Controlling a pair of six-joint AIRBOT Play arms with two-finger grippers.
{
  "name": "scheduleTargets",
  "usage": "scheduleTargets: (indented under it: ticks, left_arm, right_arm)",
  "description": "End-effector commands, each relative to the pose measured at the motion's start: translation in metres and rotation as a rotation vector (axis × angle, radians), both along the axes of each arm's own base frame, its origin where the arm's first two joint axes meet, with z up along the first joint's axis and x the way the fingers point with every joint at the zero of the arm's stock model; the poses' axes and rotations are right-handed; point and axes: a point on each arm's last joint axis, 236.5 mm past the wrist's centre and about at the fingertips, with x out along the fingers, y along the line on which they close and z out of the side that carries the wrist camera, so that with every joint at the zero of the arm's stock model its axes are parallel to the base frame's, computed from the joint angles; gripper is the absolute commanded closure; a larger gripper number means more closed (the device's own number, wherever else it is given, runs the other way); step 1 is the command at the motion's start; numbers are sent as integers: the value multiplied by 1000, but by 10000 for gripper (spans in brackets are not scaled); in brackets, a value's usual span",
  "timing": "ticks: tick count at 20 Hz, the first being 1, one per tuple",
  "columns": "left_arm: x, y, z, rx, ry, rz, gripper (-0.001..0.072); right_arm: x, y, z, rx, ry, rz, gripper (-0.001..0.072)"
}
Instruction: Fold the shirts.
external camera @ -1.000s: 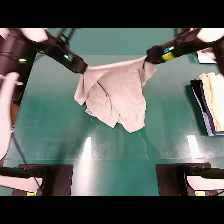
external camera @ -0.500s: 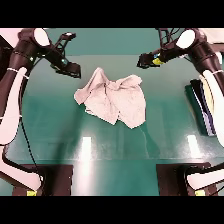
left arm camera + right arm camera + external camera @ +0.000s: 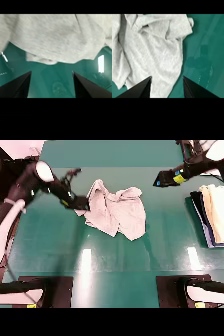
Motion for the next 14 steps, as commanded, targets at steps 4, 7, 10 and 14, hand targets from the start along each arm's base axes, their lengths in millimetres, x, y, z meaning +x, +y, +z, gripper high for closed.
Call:
scheduleTargets:
  ticks: [4,7,10,14]
  left_arm:
    - [-100,-65,-64,-232,105,222,103]
    - [-108,-88,-72,-276,78,264,103]
    - [-95,-105,-69,-307,3,328,104]
    - [-100,-114,-87,-305,67,376,103]
  right_arm:
    - [-34,-13,1,20,-73,-57,261]
    - [-44,-14,-3,22,-83,-64,261]
    - [-52,-15,-9,19,-65,-61,261]
    - [-52,-14,-10,19,-61,-60,261]
